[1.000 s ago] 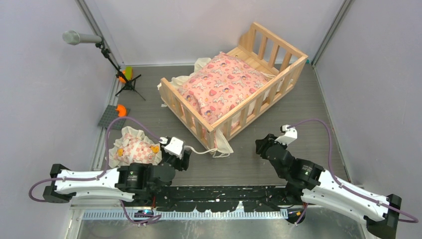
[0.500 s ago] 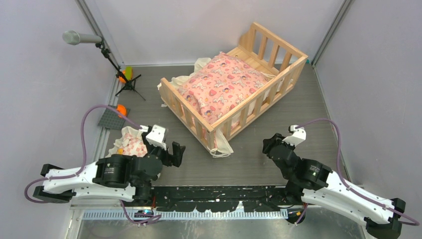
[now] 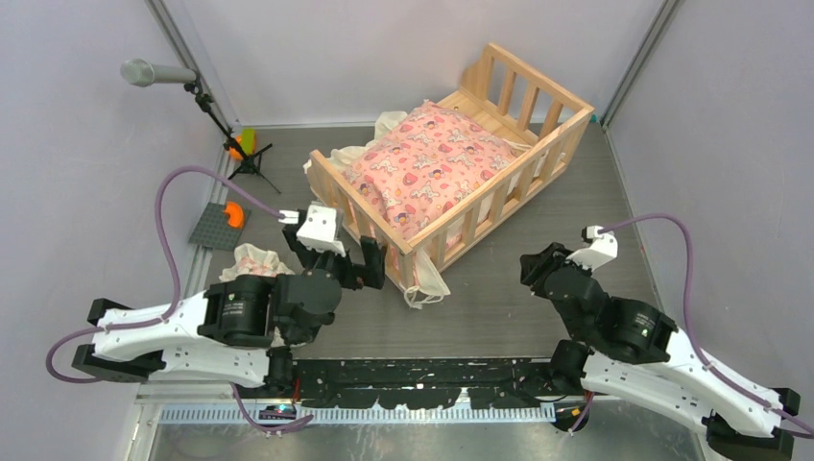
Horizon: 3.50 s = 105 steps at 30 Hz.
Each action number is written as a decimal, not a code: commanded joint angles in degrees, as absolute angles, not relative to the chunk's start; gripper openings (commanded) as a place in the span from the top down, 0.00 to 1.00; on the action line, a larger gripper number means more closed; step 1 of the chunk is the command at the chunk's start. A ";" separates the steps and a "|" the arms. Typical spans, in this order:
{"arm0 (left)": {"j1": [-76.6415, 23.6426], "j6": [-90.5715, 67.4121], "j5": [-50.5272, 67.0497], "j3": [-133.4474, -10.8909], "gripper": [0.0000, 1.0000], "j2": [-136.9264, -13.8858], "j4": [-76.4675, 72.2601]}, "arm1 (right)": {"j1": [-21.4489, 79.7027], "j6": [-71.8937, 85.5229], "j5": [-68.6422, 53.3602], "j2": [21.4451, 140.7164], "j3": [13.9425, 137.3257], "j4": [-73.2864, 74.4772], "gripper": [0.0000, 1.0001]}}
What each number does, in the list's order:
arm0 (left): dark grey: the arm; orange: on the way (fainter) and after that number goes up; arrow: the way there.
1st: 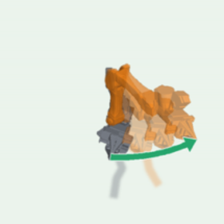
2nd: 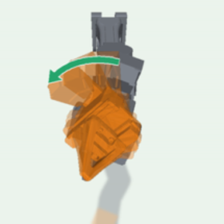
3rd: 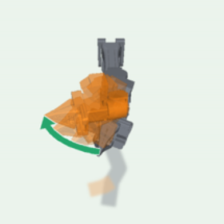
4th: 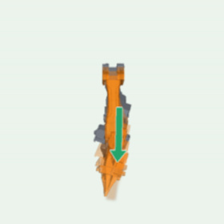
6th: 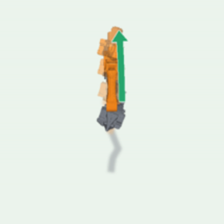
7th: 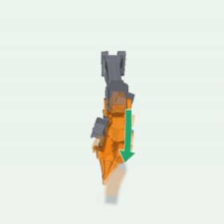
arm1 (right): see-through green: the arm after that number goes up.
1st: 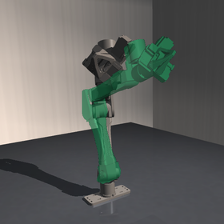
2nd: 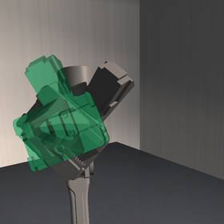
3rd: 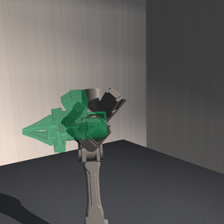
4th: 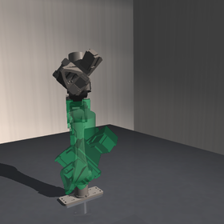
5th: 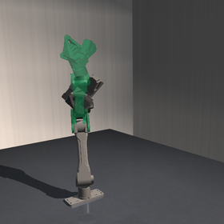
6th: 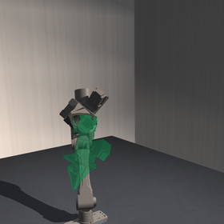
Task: Set up the pet bed
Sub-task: Adjust the bed frame at the center of the board.
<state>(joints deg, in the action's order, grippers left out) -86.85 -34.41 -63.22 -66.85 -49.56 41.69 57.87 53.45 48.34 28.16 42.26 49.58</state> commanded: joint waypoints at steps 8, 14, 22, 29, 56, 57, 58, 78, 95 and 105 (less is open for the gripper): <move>-84.37 -19.65 -77.78 -84.31 0.00 -67.71 27.12 | 57.74 52.33 51.58 34.60 50.84 56.24 0.50; -67.13 -42.84 -51.97 -100.67 0.00 -71.87 56.82 | 57.74 53.73 50.76 33.65 47.84 54.03 0.50; -50.39 -46.85 -44.73 -106.07 0.00 -79.73 65.06 | 57.74 53.94 49.78 33.25 47.07 53.80 0.50; -44.66 -49.81 -41.14 -103.02 0.00 -82.12 64.89 | 57.72 54.75 49.73 31.21 45.86 54.69 0.50; -39.28 -35.12 -34.36 -98.72 1.00 -90.04 63.96 | 57.73 53.15 51.20 32.85 45.08 55.04 0.50; -38.88 -32.58 -34.23 -98.73 1.00 -90.07 63.60 | 57.70 53.10 51.15 32.89 45.09 55.06 0.50; -38.83 -28.40 -34.28 -98.64 1.00 -90.09 62.75 | 57.74 53.15 51.23 32.90 45.16 55.08 0.50; -26.07 -4.00 -43.77 -120.61 1.00 -111.34 52.08 | 57.69 39.00 32.25 42.02 69.66 69.16 0.50; -19.92 -7.70 -31.13 -119.82 0.31 -98.21 48.34 | 57.63 30.29 45.18 58.85 100.19 73.52 0.39; -22.48 -13.94 -25.61 -102.62 0.22 -72.85 46.03 | 22.70 15.52 28.31 76.94 115.79 72.64 0.22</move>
